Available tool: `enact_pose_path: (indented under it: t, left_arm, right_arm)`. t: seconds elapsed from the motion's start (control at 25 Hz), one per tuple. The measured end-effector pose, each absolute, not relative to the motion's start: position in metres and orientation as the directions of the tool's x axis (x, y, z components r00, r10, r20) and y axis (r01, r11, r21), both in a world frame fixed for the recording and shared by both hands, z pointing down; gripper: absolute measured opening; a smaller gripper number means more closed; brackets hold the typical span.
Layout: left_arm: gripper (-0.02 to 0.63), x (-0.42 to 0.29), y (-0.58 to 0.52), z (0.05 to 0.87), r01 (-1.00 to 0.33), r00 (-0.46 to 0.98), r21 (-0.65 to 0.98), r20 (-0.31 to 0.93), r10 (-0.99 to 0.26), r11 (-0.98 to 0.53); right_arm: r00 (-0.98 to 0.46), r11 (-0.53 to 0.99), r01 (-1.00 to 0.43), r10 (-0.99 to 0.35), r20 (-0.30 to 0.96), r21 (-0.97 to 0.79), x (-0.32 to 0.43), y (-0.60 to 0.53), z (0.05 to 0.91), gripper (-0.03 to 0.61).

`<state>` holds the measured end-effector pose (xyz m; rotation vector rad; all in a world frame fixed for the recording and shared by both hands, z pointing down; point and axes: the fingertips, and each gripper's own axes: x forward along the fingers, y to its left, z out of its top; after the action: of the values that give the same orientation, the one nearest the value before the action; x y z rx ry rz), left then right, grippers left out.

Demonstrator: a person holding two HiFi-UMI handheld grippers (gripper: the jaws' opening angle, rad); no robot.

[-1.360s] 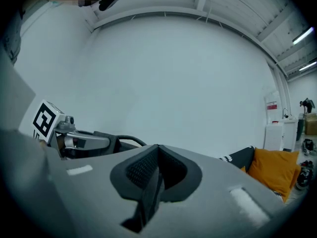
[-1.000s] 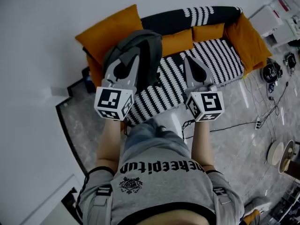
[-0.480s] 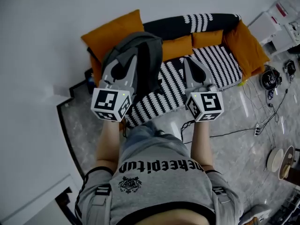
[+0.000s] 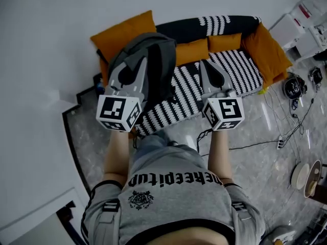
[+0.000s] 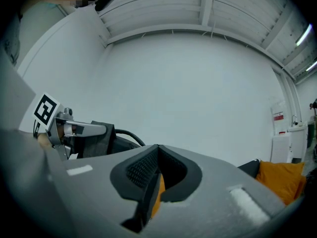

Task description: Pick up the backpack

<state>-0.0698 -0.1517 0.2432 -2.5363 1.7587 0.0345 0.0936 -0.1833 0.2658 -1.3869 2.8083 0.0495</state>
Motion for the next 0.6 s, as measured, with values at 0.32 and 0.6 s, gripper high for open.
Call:
enact_pose_path:
  t: [0.32, 0.6]
  left_arm:
    - [0.046, -0.063, -0.145, 0.238, -0.942, 0.336, -0.031, -0.055, -0.94, -0.334]
    - [0.046, -0.059, -0.141, 0.237, -0.942, 0.336, -0.029, -0.056, -0.94, -0.335]
  right_arm:
    - [-0.628, 0.627, -0.779, -0.778, -0.032, 0.014, 0.1, -0.177, 0.261, 0.002]
    - [-0.611, 0.612, -0.791, -0.79, -0.041, 0.006, 0.109, -0.175, 0.259, 0.002]
